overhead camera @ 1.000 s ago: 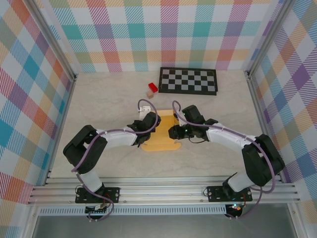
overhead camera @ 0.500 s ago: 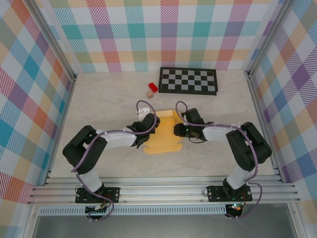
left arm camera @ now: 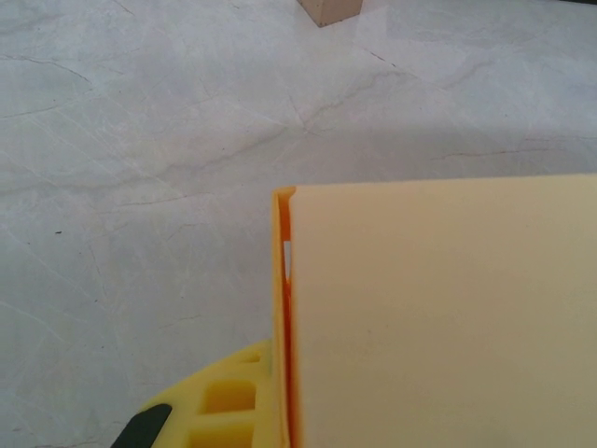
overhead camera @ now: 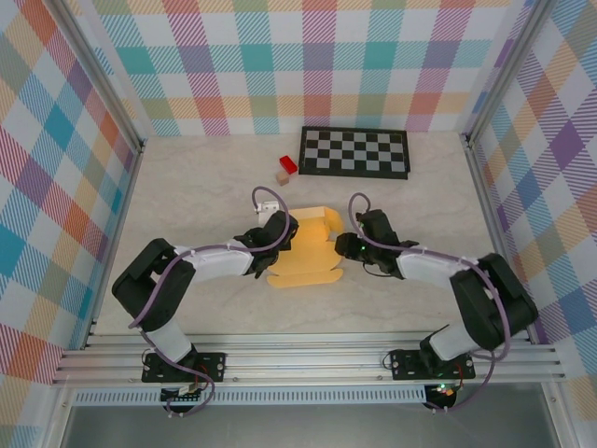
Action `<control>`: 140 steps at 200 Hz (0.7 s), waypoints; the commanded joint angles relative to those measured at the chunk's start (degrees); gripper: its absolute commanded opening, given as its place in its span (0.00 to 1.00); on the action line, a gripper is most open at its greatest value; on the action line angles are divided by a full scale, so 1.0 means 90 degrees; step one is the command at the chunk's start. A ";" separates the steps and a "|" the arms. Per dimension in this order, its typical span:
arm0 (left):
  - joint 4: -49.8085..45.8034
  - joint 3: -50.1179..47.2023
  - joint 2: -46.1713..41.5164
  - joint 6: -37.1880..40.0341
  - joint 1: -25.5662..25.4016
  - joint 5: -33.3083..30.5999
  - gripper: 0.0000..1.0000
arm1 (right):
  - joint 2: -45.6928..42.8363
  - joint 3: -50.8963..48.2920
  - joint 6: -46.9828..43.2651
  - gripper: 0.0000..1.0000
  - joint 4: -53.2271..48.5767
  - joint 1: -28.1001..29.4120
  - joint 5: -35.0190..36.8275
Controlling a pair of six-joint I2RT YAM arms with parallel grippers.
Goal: Fold the paper box
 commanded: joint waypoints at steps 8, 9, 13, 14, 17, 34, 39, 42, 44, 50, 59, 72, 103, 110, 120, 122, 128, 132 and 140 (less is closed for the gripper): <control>-0.0017 0.0080 -0.0282 0.0146 0.0136 -0.0164 0.00 | -0.1197 0.0440 -0.1797 0.38 -0.0996 -0.0093 0.0594; -0.0014 0.0076 -0.0295 0.0146 0.0136 -0.0160 0.00 | -0.1228 0.0457 -0.1854 0.38 -0.1026 -0.0102 0.0593; 0.0005 0.0064 -0.0310 0.0163 0.0145 -0.0148 0.00 | -0.1334 0.0521 -0.2089 0.38 -0.1110 -0.0164 0.0577; 0.0016 0.0063 -0.0314 0.0164 0.0145 -0.0142 0.00 | -0.1350 0.0537 -0.2142 0.39 -0.1131 -0.0176 0.0571; 0.0031 0.0053 -0.0336 0.0175 0.0152 -0.0129 0.00 | -0.1402 0.0604 -0.2303 0.41 -0.1207 -0.0223 0.0545; 0.0119 -0.0016 -0.0410 0.0200 0.0173 -0.0066 0.00 | -0.1343 0.1117 -0.3079 0.42 -0.1772 -0.0475 0.0416; 0.0132 -0.0039 -0.0433 0.0200 0.0175 -0.0062 0.00 | -0.1222 0.1336 -0.3340 0.42 -0.2011 -0.0514 0.0406; 0.0153 -0.0044 -0.0448 0.0201 0.0183 -0.0048 0.00 | -0.1188 0.1415 -0.3441 0.42 -0.2095 -0.0517 0.0415; 0.0159 -0.0052 -0.0458 0.0196 0.0184 -0.0041 0.00 | -0.1125 0.1503 -0.3557 0.42 -0.2195 -0.0529 0.0426; 0.0178 -0.0062 -0.0478 0.0207 0.0184 -0.0016 0.00 | -0.0996 0.1649 -0.3756 0.42 -0.2328 -0.0552 0.0481; 0.0223 -0.0073 -0.0519 0.0238 0.0185 0.0024 0.00 | -0.0798 0.1818 -0.4095 0.43 -0.2448 -0.0609 0.0486; 0.0359 -0.0152 -0.0612 0.0300 0.0186 0.0097 0.00 | -0.0507 0.2011 -0.4669 0.43 -0.2510 -0.0781 0.0450; 0.0513 -0.0279 -0.0860 0.0341 0.0194 0.0250 0.00 | 0.0297 0.2508 -0.6064 0.44 -0.2806 -0.0990 -0.0558; 0.0497 -0.0288 -0.0905 0.0351 0.0198 0.0267 0.00 | 0.0437 0.2644 -0.6287 0.44 -0.2982 -0.0990 -0.0961; 0.0487 -0.0312 -0.0968 0.0359 0.0205 0.0272 0.00 | 0.0553 0.2761 -0.6420 0.44 -0.3085 -0.0990 -0.1435; 0.0486 -0.0314 -0.0979 0.0353 0.0206 0.0263 0.00 | 0.0565 0.2770 -0.6431 0.43 -0.3091 -0.0990 -0.1475; 0.0494 -0.0321 -0.1012 0.0356 0.0204 0.0269 0.00 | 0.0606 0.2815 -0.6483 0.44 -0.3097 -0.0990 -0.1760; 0.0496 -0.0323 -0.1029 0.0357 0.0211 0.0269 0.00 | 0.0625 0.2827 -0.6499 0.44 -0.3085 -0.0985 -0.1887; 0.0487 -0.0323 -0.1040 0.0368 0.0214 0.0282 0.00 | 0.0645 0.2833 -0.6476 0.44 -0.2999 -0.0980 -0.2032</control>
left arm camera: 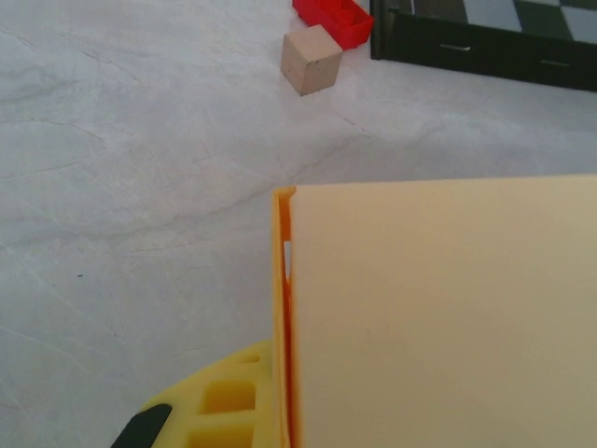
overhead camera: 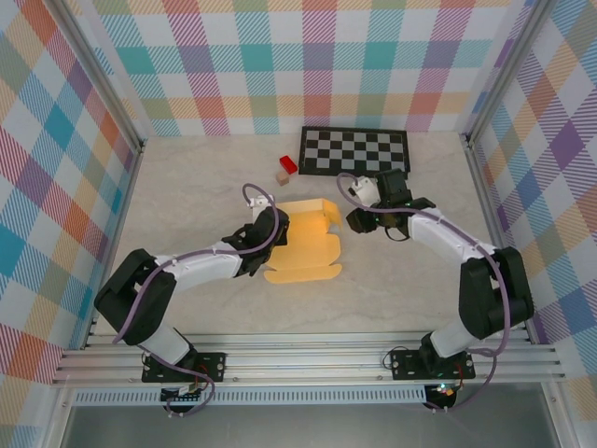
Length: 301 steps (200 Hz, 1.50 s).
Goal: Fold the paper box
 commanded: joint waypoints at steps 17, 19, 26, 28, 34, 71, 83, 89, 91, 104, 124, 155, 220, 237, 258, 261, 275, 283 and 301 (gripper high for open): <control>0.0199 -0.0032 -0.0253 0.0102 0.0104 0.0129 0.00 | 0.0072 0.0400 -0.0753 0.43 -0.0235 0.0038 -0.1598; 0.0201 -0.0031 -0.0247 0.0100 0.0107 0.0136 0.00 | 0.0078 0.0415 -0.0752 0.43 -0.0250 0.0039 -0.1641; 0.0211 -0.0010 -0.0237 0.0094 0.0102 0.0160 0.00 | 0.0103 0.0473 -0.0762 0.43 -0.0296 0.0048 -0.1789; 0.0219 -0.0011 -0.0231 0.0086 0.0102 0.0178 0.00 | 0.0108 0.0489 -0.0759 0.43 -0.0307 0.0051 -0.1828; 0.0233 0.0000 -0.0215 0.0082 0.0102 0.0207 0.00 | 0.0128 0.0539 -0.0776 0.43 -0.0359 0.0060 -0.1960; 0.0333 0.0100 -0.0077 0.0010 0.0102 0.0346 0.00 | 0.0202 0.0681 -0.0731 0.43 -0.0451 0.0169 -0.2323; 0.0368 0.0114 -0.0028 -0.0016 0.0102 0.0398 0.00 | 0.0250 0.0721 -0.0736 0.43 -0.0448 0.0224 -0.2339; 0.0378 0.0121 -0.0001 -0.0037 0.0102 0.0435 0.00 | 0.0285 0.0746 -0.0719 0.43 -0.0447 0.0242 -0.2338; 0.0383 0.0122 0.0007 -0.0045 0.0102 0.0439 0.00 | 0.0297 0.0757 -0.0716 0.43 -0.0447 0.0246 -0.2349; 0.0416 0.0125 0.0039 -0.0079 0.0102 0.0498 0.00 | 0.0384 0.0838 -0.0656 0.43 -0.0457 0.0290 -0.2323; 0.0449 0.0105 0.0032 -0.0145 0.0102 0.0526 0.00 | 0.0497 0.0922 -0.0474 0.43 -0.0399 0.0410 -0.2113; 0.0213 0.0155 0.0013 -0.0199 0.0139 0.0254 0.00 | 0.0425 0.0905 0.0319 0.43 -0.0371 0.0453 -0.1338; -0.0081 0.0219 0.0030 -0.0400 0.0248 -0.0075 0.00 | -0.0467 0.0058 0.2328 0.45 -0.0328 0.1292 -0.0165; -0.0081 0.0247 0.0042 -0.0475 0.0258 -0.0076 0.00 | -0.0350 -0.0048 0.2783 0.50 -0.0238 0.1508 0.0304; -0.0081 0.0242 -0.0051 -0.0545 0.0297 -0.0016 0.00 | -0.0030 -0.0076 0.3070 0.52 -0.0354 0.1520 0.0883; -0.0081 0.0242 -0.0076 -0.0543 0.0302 -0.0009 0.00 | -0.0009 -0.0078 0.3082 0.52 -0.0358 0.1513 0.0905; -0.0098 0.0201 -0.0217 -0.0521 0.0315 0.0011 0.00 | 0.0099 -0.0124 0.3142 0.52 -0.0322 0.1466 0.0889; -0.0112 0.0168 -0.0307 -0.0512 0.0324 0.0003 0.00 | 0.0074 -0.0204 0.3232 0.51 -0.0199 0.1357 0.0644; -0.0139 0.0046 -0.0501 -0.0495 0.0370 -0.0050 0.00 | -0.0041 -0.0368 0.3497 0.49 0.0032 0.1104 0.0235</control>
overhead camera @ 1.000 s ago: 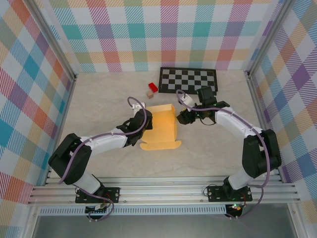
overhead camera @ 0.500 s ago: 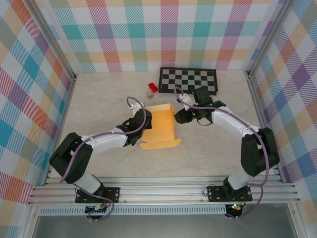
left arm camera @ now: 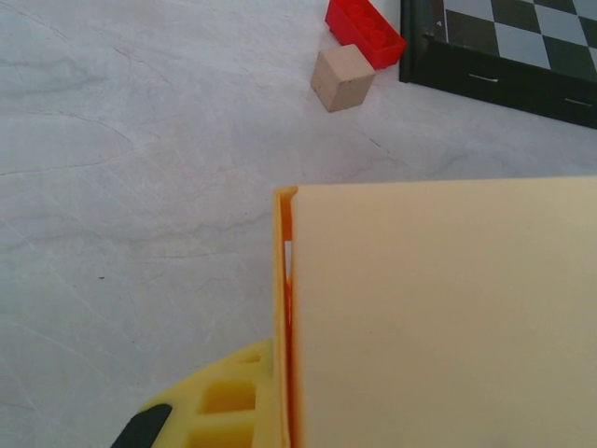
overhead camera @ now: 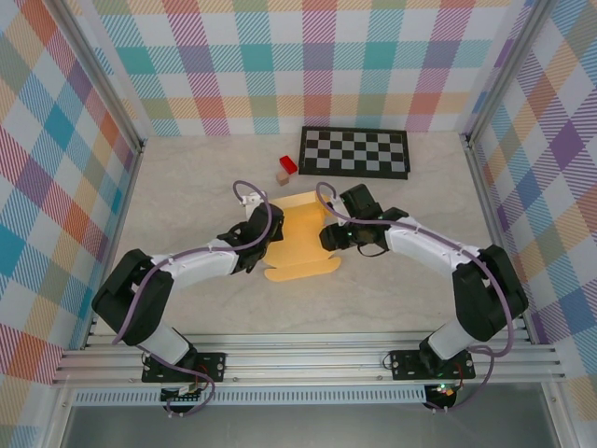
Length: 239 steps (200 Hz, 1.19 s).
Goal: Fold the paper box
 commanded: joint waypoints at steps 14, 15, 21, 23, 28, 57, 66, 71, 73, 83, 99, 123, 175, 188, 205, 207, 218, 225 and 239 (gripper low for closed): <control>0.0006 -0.0073 -0.0552 -0.0115 0.0139 -0.0120 0.00 | -0.0064 -0.0297 0.0744 0.47 0.0348 -0.0468 -0.0490; 0.0009 -0.0075 -0.0563 -0.0118 0.0143 -0.0120 0.00 | -0.0062 -0.0303 0.0754 0.47 0.0357 -0.0476 -0.0514; 0.0028 -0.0100 -0.0596 -0.0122 0.0156 -0.0102 0.00 | -0.0035 -0.0330 0.0795 0.46 0.0416 -0.0522 -0.0682; 0.0035 -0.0113 -0.0604 -0.0133 0.0157 -0.0094 0.00 | -0.0024 -0.0336 0.0813 0.45 0.0448 -0.0536 -0.0758; 0.0042 -0.0126 -0.0621 -0.0148 0.0166 -0.0086 0.00 | -0.0005 -0.0361 0.0847 0.44 0.0527 -0.0560 -0.0922; 0.0196 -0.0204 -0.0675 -0.0237 0.0211 -0.0019 0.00 | 0.0023 -0.0676 0.1223 0.21 0.1375 -0.0646 -0.1828; 0.0313 -0.0265 -0.0713 -0.0249 0.0230 0.0017 0.00 | -0.0017 -0.0857 0.1499 0.15 0.1776 -0.0734 -0.2099; 0.0404 -0.0299 -0.0741 -0.0245 0.0235 0.0047 0.00 | -0.0028 -0.0944 0.1636 0.12 0.1986 -0.0806 -0.2267; 0.0441 -0.0321 -0.0745 -0.0247 0.0240 0.0063 0.00 | -0.0034 -0.0983 0.1680 0.11 0.2083 -0.0831 -0.2333; 0.0664 -0.0417 -0.0805 -0.0200 0.0254 0.0145 0.00 | -0.0031 -0.1086 0.1890 0.10 0.2389 -0.0948 -0.2644; 0.1133 -0.0613 -0.0907 -0.0084 0.0263 0.0351 0.00 | 0.0073 -0.1080 0.2032 0.10 0.2579 -0.1058 -0.3111; 0.1683 -0.0852 -0.1017 -0.0003 0.0274 0.0540 0.00 | 0.0253 -0.1133 0.2183 0.10 0.2974 -0.1110 -0.3715; 0.2457 -0.1356 -0.1302 -0.0171 0.0379 0.0792 0.00 | 0.0336 -0.1608 0.2536 0.12 0.3476 -0.1492 -0.3855; 0.2452 -0.1360 -0.1324 -0.0160 0.0391 0.0860 0.00 | 0.0316 -0.1526 0.2435 0.17 0.3258 -0.1534 -0.3755; 0.2552 -0.1358 -0.1301 -0.0148 0.0391 0.1050 0.00 | 0.0227 -0.1367 0.2259 0.19 0.2906 -0.1528 -0.3547; 0.2568 -0.1360 -0.1298 -0.0144 0.0391 0.1066 0.00 | 0.0210 -0.1355 0.2239 0.19 0.2865 -0.1529 -0.3507; 0.2638 -0.1347 -0.1261 -0.0142 0.0391 0.1191 0.00 | 0.0144 -0.1275 0.2124 0.22 0.2649 -0.1530 -0.3333; 0.2661 -0.1339 -0.1238 -0.0136 0.0391 0.1252 0.00 | 0.0091 -0.1216 0.2019 0.23 0.2496 -0.1530 -0.3202; 0.2548 -0.1270 -0.1198 -0.0116 0.0391 0.1327 0.00 | -0.0070 -0.1085 0.1762 0.26 0.2096 -0.1530 -0.2845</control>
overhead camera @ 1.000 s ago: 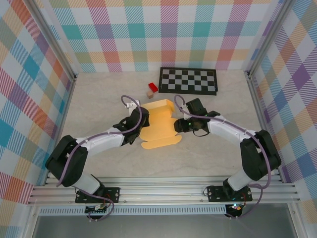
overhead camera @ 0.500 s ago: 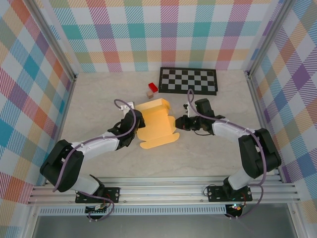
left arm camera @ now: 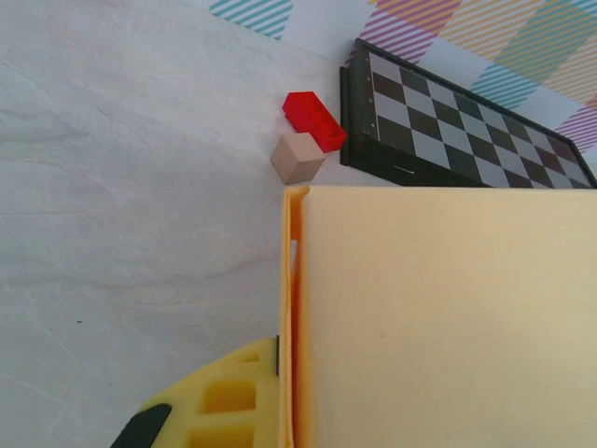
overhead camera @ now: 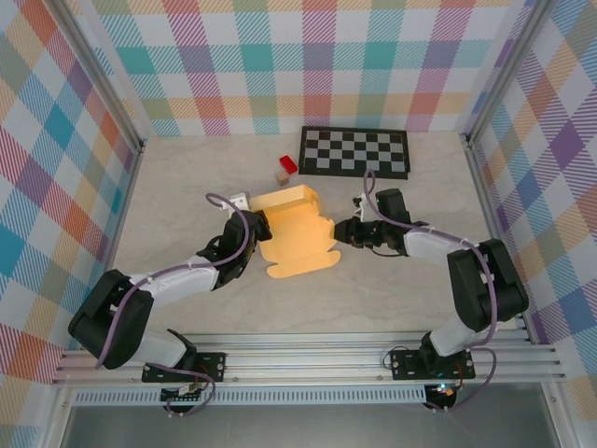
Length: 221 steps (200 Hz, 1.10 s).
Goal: Fold the paper box
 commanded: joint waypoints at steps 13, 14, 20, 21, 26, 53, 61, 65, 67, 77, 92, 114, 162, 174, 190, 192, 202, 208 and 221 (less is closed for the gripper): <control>0.0247 0.0210 -0.0109 -0.0041 0.0032 0.0549 0.00 | -0.0465 0.0470 -0.0726 0.29 -0.1018 -0.0043 0.0925; 0.0236 0.0218 -0.0109 -0.0037 0.0032 0.0543 0.00 | -0.0465 0.0470 -0.0726 0.29 -0.1018 -0.0043 0.0925; 0.0071 0.0271 -0.0092 -0.0015 0.0032 0.0515 0.00 | -0.0551 0.0569 -0.0885 0.31 -0.1200 -0.0043 0.1044; 0.0045 0.0282 -0.0090 -0.0014 0.0032 0.0507 0.00 | -0.0559 0.0590 -0.0909 0.31 -0.1225 -0.0037 0.1062; -0.0080 0.0327 -0.0067 0.0021 0.0032 0.0479 0.00 | -0.0610 0.0688 -0.1019 0.33 -0.1370 -0.0041 0.1125; -0.0506 0.0477 0.0084 0.0166 0.0032 0.0358 0.00 | -0.0721 0.1297 -0.1788 0.39 -0.2178 -0.0041 0.1241; -0.0553 0.0490 0.0114 0.0215 0.0033 0.0352 0.00 | -0.0724 0.1468 -0.2089 0.39 -0.2393 -0.0041 0.1213; -0.0581 0.0504 0.0126 0.0239 0.0033 0.0353 0.00 | -0.0733 0.1557 -0.2278 0.39 -0.2524 -0.0041 0.1196; -0.0592 0.0515 0.0126 0.0252 0.0032 0.0345 0.00 | -0.0729 0.1607 -0.2390 0.40 -0.2593 -0.0041 0.1194; -0.0701 0.0558 0.0156 0.0279 0.0032 0.0318 0.00 | -0.0776 0.1880 -0.3031 0.40 -0.3004 -0.0040 0.1176; -0.0864 0.0650 0.0196 0.0347 0.0032 0.0305 0.00 | -0.0882 0.2214 -0.3910 0.42 -0.3436 -0.0041 0.1228; -0.0889 0.0701 0.0228 0.0401 0.0033 0.0304 0.00 | -0.1077 0.2531 -0.5195 0.45 -0.3728 -0.0036 0.1016; -0.0976 0.0760 0.0228 0.0521 0.0033 0.0280 0.00 | -0.1267 0.3309 -0.7123 0.49 -0.4698 -0.0251 -0.0325; -0.0969 0.0726 0.0215 0.0533 0.0032 0.0266 0.00 | -0.1181 0.3608 -0.7478 0.50 -0.5198 -0.0332 -0.0670; -0.0948 0.0713 0.0235 0.0552 0.0032 0.0274 0.00 | -0.1054 0.3783 -0.7543 0.50 -0.5336 -0.0344 -0.0326; -0.0943 0.0714 0.0236 0.0563 0.0032 0.0282 0.00 | -0.1036 0.3777 -0.7520 0.50 -0.5291 -0.0344 -0.0217; -0.0921 0.0706 0.0244 0.0582 0.0033 0.0323 0.00 | -0.0966 0.3726 -0.7352 0.50 -0.4993 -0.0349 0.0428; -0.0904 0.0713 0.0252 0.0604 0.0032 0.0356 0.00 | -0.0912 0.3674 -0.7292 0.50 -0.4772 -0.0344 0.0862; -0.0855 0.0718 0.0273 0.0650 0.0032 0.0453 0.00 | -0.0802 0.3508 -0.7435 0.50 -0.4379 -0.0345 0.1480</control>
